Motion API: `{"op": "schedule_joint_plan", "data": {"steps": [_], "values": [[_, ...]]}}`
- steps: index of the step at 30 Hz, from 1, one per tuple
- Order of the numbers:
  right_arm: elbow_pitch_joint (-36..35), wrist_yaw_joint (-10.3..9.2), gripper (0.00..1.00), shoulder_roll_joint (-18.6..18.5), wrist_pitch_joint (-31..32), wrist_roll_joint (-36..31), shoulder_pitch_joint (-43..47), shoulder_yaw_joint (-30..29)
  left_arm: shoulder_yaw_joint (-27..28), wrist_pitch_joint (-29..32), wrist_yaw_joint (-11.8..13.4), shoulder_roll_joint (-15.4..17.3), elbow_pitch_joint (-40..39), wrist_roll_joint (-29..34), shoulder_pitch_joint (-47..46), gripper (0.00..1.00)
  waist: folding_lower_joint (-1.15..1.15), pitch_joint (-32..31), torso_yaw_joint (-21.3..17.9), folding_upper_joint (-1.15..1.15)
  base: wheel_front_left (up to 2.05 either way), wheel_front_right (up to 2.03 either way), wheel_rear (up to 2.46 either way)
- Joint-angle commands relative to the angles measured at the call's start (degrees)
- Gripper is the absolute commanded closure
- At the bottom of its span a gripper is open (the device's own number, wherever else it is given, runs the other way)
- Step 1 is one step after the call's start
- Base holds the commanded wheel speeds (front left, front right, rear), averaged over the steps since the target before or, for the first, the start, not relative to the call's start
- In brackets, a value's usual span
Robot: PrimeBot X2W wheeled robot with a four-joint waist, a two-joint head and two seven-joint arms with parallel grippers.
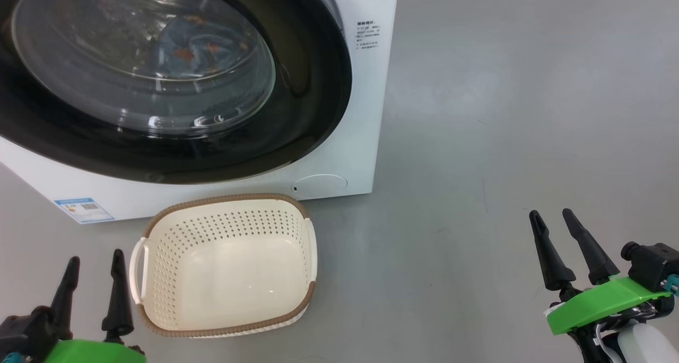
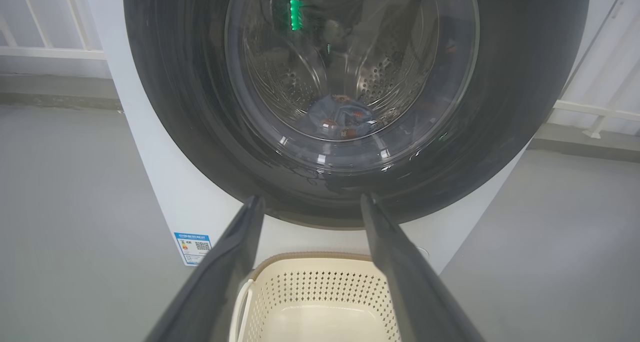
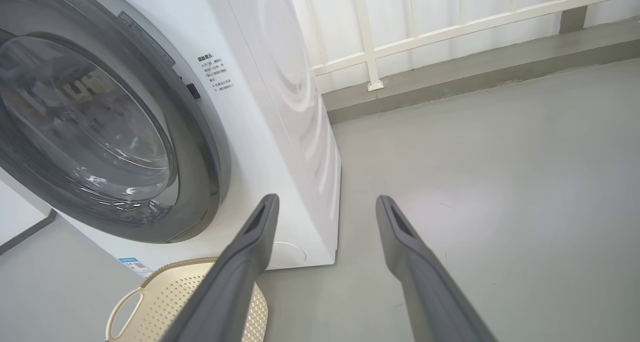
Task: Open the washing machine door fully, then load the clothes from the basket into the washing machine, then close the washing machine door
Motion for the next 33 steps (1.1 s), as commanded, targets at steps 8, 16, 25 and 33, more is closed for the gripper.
{"op": "schedule_joint_plan", "data": {"steps": [8,16,25,33], "values": [[-1.7,0.09,0.0,-0.6,-0.3,-1.0,0.3,0.8,2.5,-0.4,-0.1,1.0,-1.3,0.2,-1.1,0.0,0.0,0.0,0.2,0.0,0.0,0.0,0.0],[-1.8,0.09,0.0,-0.8,-0.3,-1.1,0.4,0.8,2.9,-0.4,-0.1,0.8,-1.4,0.6,-1.0,0.0,0.0,0.1,0.3,0.0,0.0,0.0,0.0],[0.4,0.0,1.0,0.3,0.0,-0.1,0.1,0.0,0.5,0.0,0.0,-0.9,0.5,0.5,0.0,1.0,0.0,0.2,0.4,0.0,0.0,0.0,0.0],[0.8,0.0,1.0,1.4,0.9,2.7,0.6,-0.3,0.4,1.0,0.0,-1.8,1.3,-2.9,0.1,1.0,0.12,-0.3,0.5,0.0,0.0,0.0,0.0]]}}
